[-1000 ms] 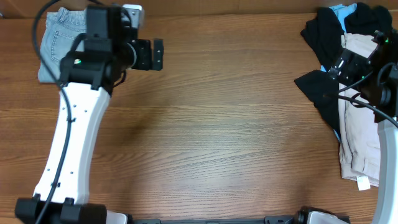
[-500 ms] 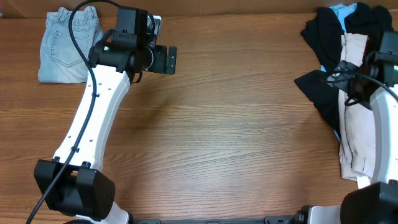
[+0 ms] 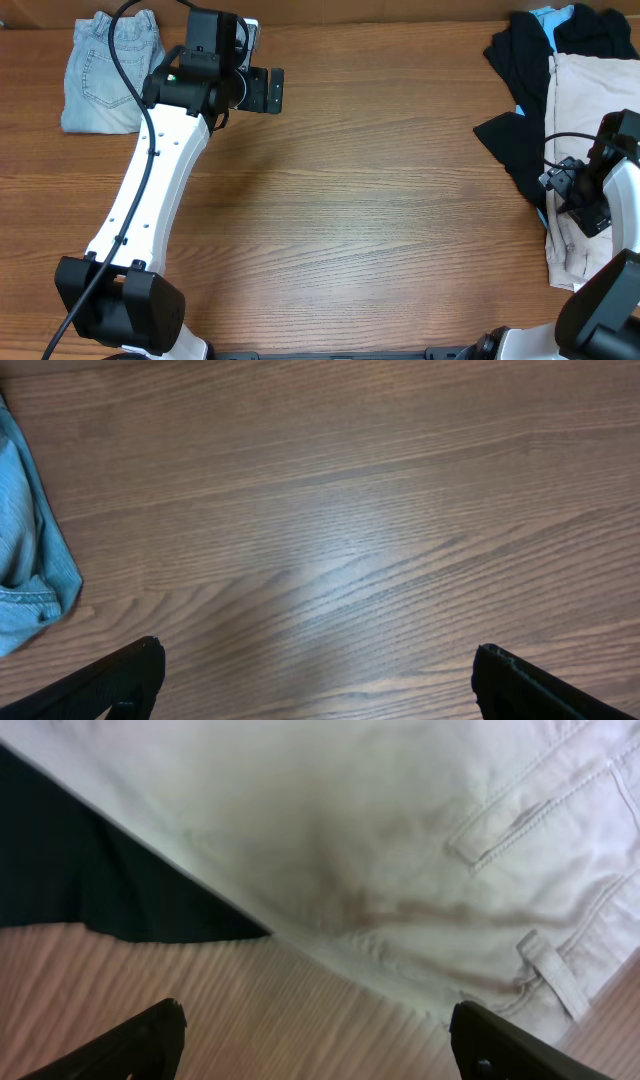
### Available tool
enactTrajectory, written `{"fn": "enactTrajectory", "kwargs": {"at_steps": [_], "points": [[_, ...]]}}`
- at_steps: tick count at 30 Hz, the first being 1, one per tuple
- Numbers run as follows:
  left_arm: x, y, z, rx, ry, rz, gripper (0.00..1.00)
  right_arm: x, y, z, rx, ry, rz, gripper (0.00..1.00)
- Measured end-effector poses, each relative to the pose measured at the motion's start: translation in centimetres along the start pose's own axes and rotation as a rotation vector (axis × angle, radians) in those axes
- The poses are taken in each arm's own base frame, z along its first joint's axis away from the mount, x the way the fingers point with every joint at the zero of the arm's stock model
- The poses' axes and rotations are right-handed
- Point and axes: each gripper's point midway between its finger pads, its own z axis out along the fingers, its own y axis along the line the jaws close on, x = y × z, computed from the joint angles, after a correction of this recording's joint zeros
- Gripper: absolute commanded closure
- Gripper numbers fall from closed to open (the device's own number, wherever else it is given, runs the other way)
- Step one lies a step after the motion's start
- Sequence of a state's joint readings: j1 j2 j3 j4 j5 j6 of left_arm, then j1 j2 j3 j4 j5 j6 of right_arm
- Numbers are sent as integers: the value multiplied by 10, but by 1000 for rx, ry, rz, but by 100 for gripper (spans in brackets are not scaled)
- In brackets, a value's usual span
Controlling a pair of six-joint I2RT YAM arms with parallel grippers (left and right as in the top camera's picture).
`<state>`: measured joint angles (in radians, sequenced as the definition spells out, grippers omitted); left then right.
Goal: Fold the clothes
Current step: 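Reach the right gripper to the beige shorts on the right pile, then grasp the beige shorts with the right gripper and drag them to center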
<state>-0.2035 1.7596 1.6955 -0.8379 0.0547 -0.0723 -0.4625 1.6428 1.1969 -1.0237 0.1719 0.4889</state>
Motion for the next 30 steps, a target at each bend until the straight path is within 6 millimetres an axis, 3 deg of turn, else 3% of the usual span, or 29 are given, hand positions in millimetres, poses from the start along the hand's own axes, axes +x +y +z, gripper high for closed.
{"fn": "enactTrajectory", "kwargs": {"at_steps": [9, 14, 16, 18, 21, 24, 28, 30], "points": [[0, 0, 0, -1, 0, 0, 0, 0, -10, 35, 18, -67, 29, 13], [0, 1, 0, -4, -1, 0, 0, -3, -15, 43, 44, -105, 35, 23], [0, 1, 0, -4, -1, 0, 0, -1, -18, 46, 58, -112, 35, 39], [0, 1, 0, -4, -1, 0, 0, 1, -22, 50, 74, -112, 38, 43], [0, 1, 0, -4, -1, 0, 0, 3, -25, 51, 89, -114, 37, 57], [0, 1, 0, -4, 0, 0, 0, 1, -27, 51, 102, -125, 34, 83], [0, 1, 0, -6, -1, 0, 0, -1, -28, 51, 107, -133, 36, 96], [0, 1, 0, -7, -1, 0, 0, 2, -29, 51, 110, -119, 31, 96]]}}
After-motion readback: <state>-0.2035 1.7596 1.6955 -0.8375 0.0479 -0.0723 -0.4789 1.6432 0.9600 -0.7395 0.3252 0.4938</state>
